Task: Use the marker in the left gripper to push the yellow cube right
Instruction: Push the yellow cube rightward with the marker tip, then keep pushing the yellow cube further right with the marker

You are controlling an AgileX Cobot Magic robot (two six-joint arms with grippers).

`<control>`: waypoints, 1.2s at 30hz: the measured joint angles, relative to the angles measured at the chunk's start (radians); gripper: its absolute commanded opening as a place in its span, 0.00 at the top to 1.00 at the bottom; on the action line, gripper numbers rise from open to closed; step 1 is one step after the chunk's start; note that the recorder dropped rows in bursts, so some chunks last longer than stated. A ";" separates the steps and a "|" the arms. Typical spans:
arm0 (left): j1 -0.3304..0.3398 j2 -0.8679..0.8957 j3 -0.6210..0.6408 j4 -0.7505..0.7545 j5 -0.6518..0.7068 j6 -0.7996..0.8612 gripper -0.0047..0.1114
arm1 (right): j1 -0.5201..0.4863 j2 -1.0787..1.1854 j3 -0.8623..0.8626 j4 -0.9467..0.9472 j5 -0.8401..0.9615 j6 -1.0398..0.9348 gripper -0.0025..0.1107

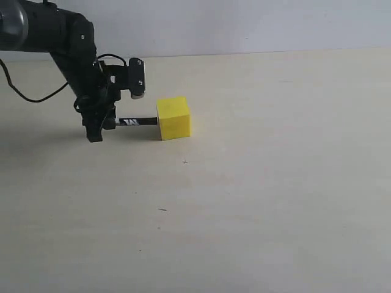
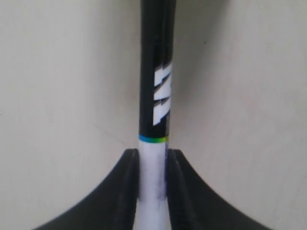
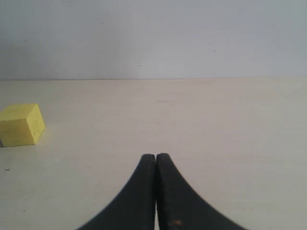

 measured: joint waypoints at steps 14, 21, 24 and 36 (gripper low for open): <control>0.023 0.000 0.000 0.034 -0.044 -0.069 0.96 | 0.000 0.000 0.000 0.000 0.000 0.000 0.98; -0.036 0.000 0.000 0.038 -0.104 -0.092 0.96 | 0.000 0.000 0.000 0.000 0.000 0.000 0.98; -0.029 0.000 0.000 0.072 -0.085 -0.129 0.96 | 0.000 0.000 0.000 0.000 0.000 0.000 0.98; -0.072 0.000 0.000 0.068 -0.028 -0.169 0.96 | 0.000 0.000 0.000 0.000 0.000 0.000 0.98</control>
